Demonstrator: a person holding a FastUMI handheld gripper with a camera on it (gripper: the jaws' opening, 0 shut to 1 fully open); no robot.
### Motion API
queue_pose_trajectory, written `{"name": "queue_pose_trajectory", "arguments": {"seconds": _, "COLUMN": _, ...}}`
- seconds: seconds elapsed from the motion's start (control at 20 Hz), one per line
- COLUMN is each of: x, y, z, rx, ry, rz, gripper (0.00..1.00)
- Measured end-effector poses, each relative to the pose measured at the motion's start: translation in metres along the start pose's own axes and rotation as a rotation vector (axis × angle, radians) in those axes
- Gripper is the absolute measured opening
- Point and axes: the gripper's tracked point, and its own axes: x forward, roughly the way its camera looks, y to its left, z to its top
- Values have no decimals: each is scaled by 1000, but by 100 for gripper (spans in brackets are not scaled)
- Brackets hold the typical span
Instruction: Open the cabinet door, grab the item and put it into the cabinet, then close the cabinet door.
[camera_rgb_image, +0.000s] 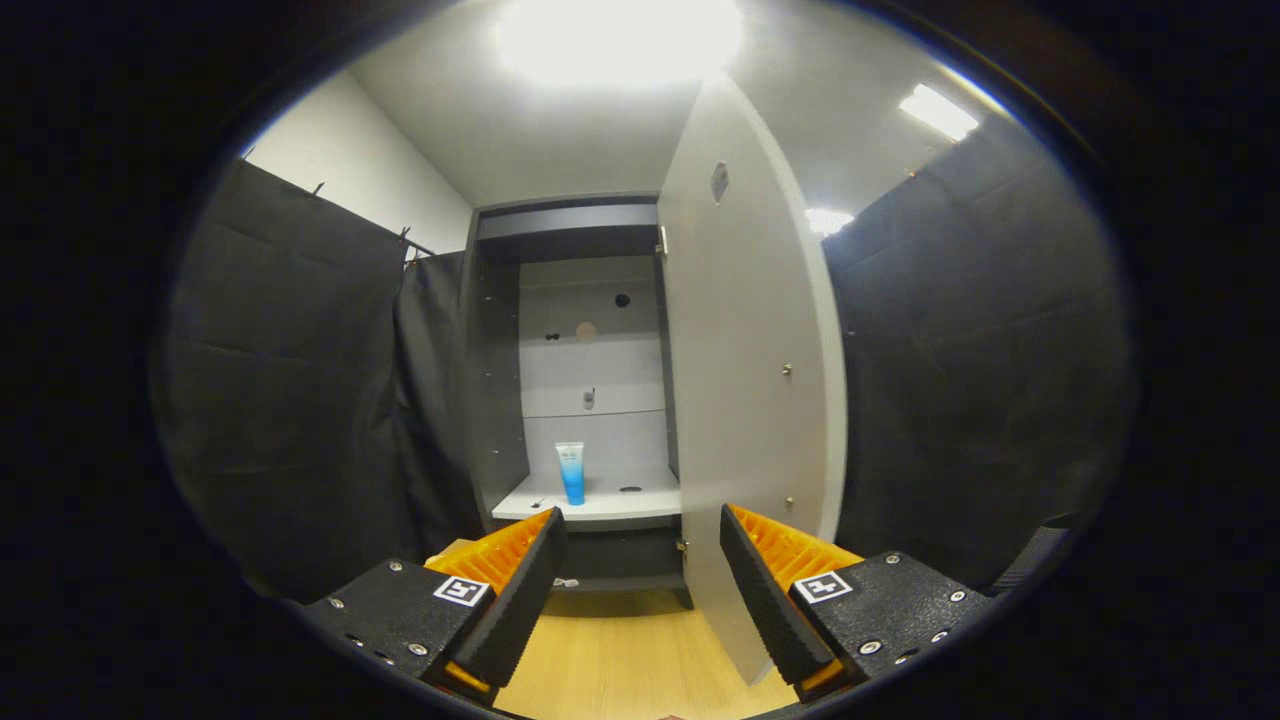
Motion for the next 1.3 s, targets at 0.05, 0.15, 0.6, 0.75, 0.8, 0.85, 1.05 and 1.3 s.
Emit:
{"name": "queue_pose_trajectory", "arguments": {"seconds": 0.05, "x": -5, "y": -14, "z": 2, "rx": 3, "ry": -2, "rz": -28, "gripper": 95}}
{"name": "queue_pose_trajectory", "arguments": {"seconds": 0.15, "x": -14, "y": -41, "z": 10, "rx": 10, "ry": -9, "rz": -87, "gripper": 95}}
{"name": "queue_pose_trajectory", "arguments": {"seconds": 0.6, "x": -7, "y": -162, "z": 32, "rx": 19, "ry": -56, "rz": -376, "gripper": 93}}
{"name": "queue_pose_trajectory", "arguments": {"seconds": 0.75, "x": 10, "y": -186, "z": 30, "rx": 5, "ry": -45, "rz": -423, "gripper": 94}}
{"name": "queue_pose_trajectory", "arguments": {"seconds": 0.8, "x": 15, "y": -191, "z": 27, "rx": -12, "ry": -40, "rz": -442, "gripper": 94}}
{"name": "queue_pose_trajectory", "arguments": {"seconds": 0.85, "x": 18, "y": -197, "z": 27, "rx": -30, "ry": -38, "rz": -461, "gripper": 94}}
{"name": "queue_pose_trajectory", "arguments": {"seconds": 1.05, "x": 39, "y": -200, "z": 21, "rx": -45, "ry": -31, "rz": -474, "gripper": 94}}
{"name": "queue_pose_trajectory", "arguments": {"seconds": 1.3, "x": 52, "y": -177, "z": 20, "rx": -78, "ry": -24, "rz": -461, "gripper": 89}}
